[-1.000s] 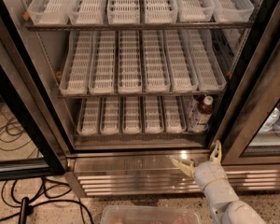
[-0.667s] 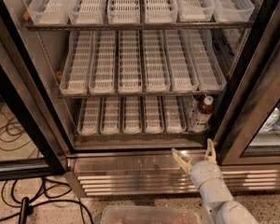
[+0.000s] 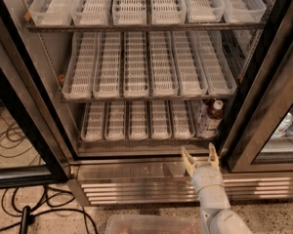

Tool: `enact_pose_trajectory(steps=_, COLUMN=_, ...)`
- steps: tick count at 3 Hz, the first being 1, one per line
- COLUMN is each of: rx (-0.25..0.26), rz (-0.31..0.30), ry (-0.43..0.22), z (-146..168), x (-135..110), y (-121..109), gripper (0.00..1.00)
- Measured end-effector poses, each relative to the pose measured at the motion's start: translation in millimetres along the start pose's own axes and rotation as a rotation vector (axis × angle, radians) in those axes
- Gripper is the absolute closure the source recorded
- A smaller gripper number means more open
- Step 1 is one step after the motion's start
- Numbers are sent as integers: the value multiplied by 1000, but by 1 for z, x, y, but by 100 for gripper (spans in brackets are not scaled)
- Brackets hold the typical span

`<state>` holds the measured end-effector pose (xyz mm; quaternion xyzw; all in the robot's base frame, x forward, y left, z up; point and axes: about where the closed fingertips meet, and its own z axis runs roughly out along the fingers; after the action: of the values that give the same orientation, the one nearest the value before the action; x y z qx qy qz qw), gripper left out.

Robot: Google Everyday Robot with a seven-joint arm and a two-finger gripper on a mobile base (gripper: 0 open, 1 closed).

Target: Pick blue plastic bottle from bottom shelf of fridge

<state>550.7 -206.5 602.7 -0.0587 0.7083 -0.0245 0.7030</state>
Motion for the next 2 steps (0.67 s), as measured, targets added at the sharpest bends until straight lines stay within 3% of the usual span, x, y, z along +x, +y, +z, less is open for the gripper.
enact_pose_trajectory(steps=2, rx=89, rz=-25, ry=-68, z=12, x=0, y=-5, gripper=35)
